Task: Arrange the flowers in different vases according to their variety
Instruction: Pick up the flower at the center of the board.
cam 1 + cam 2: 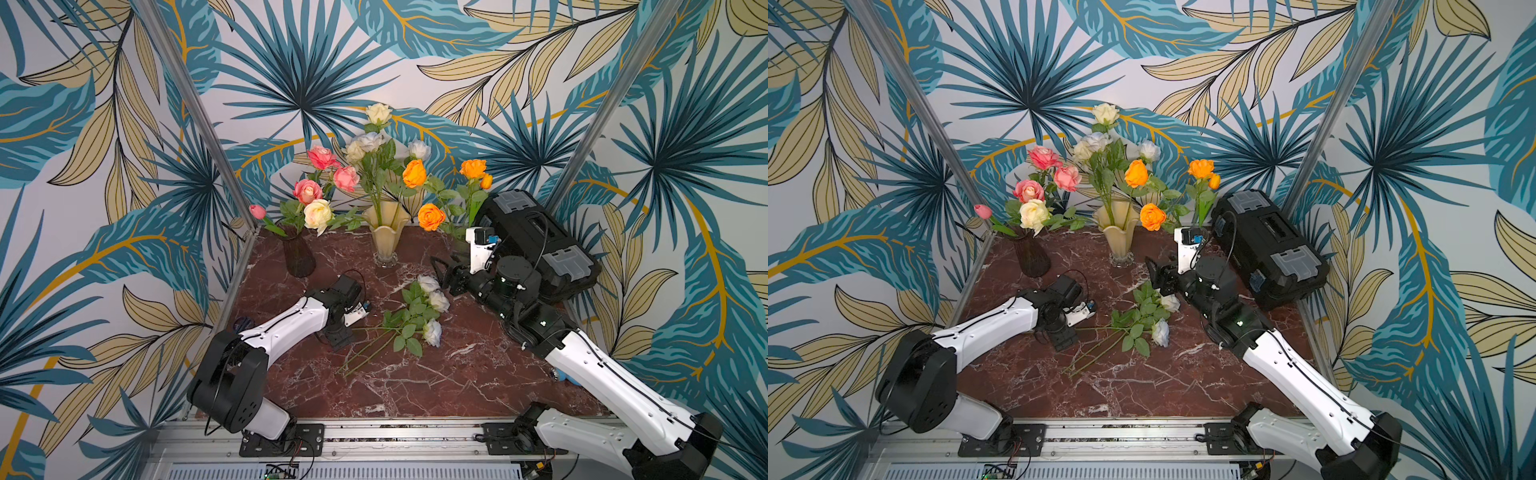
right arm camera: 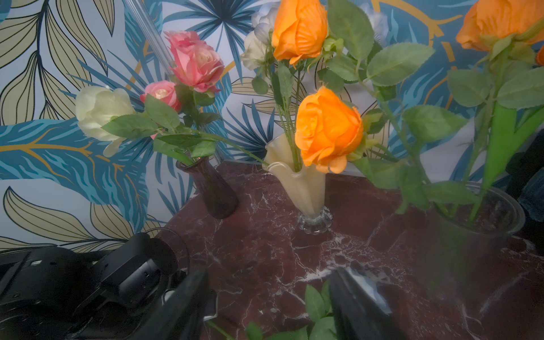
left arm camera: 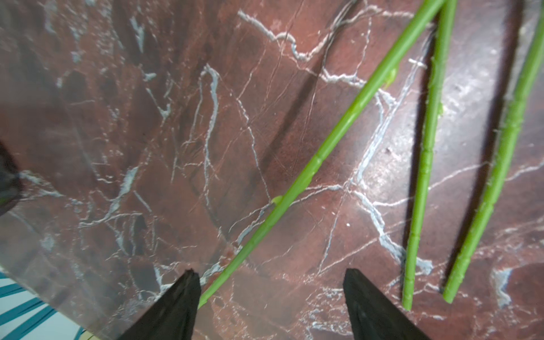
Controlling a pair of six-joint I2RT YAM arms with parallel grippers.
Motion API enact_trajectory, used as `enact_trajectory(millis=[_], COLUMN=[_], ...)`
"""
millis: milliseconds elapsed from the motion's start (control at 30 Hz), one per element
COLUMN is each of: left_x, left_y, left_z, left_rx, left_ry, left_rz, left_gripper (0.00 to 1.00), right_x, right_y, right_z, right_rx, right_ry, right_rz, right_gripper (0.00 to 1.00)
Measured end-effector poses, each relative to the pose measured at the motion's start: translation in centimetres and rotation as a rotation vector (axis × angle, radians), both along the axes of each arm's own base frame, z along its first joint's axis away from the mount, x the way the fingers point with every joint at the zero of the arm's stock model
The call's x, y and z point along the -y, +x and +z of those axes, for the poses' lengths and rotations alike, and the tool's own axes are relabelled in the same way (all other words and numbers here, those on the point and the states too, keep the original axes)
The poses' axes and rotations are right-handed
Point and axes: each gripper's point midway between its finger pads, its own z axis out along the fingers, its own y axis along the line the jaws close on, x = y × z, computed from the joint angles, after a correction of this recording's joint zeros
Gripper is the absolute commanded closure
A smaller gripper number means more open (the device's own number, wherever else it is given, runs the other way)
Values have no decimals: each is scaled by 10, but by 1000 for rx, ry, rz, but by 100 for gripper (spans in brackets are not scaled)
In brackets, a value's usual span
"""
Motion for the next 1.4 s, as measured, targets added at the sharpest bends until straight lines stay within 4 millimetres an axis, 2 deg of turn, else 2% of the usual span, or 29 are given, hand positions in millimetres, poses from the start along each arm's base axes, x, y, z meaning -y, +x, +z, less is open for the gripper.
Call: enact_trajectory(millis=[167, 300, 533, 700, 867, 900, 933, 1200, 1233, 1267, 1300, 1333, 1367, 1400], left_x=[3, 3, 3, 4, 4, 5, 5, 6, 6, 6, 5, 5, 5, 5], left_y=[6, 12, 17, 19, 20, 21, 21, 22, 22, 21, 21, 21, 20, 20], left_z=[-8, -13, -26, -27, -25, -24, -23, -21, -21, -21, -21, -20, -19, -18], left_rx=[0, 11, -1, 7, 17, 20, 22, 31, 30, 29, 29, 28, 29, 32], left_ry=[0, 11, 18, 12, 7, 4, 2, -9, -8, -8, -8, -10, -10, -11], left_rz=[2, 7, 27, 37, 37, 40, 40, 53, 53, 53, 55, 59, 58, 59], left_gripper=[23, 38, 57, 76, 85, 90, 100, 100, 95, 84, 73, 57, 49, 45], right_x=[7, 11, 19, 24, 26, 26, 26, 27, 27, 27, 27, 27, 27, 27], right_y=[-3, -6, -10, -12, -13, -13, -12, -12, -12, -12, -12, -12, -12, -12], right_z=[1, 2, 6, 10, 6, 5, 5, 5, 5, 5, 5, 5, 5, 4], right_rx=[8, 15, 27, 39, 33, 33, 33, 31, 30, 29, 29, 27, 27, 26], right_ry=[3, 11, 19, 26, 23, 23, 23, 26, 27, 29, 29, 31, 32, 31], right_rz=[-20, -34, -56, -74, -83, -84, -85, -90, -90, -91, -91, -91, -91, -91], right_gripper=[30, 31, 31, 31, 31, 31, 31, 31, 31, 31, 31, 31, 31, 31])
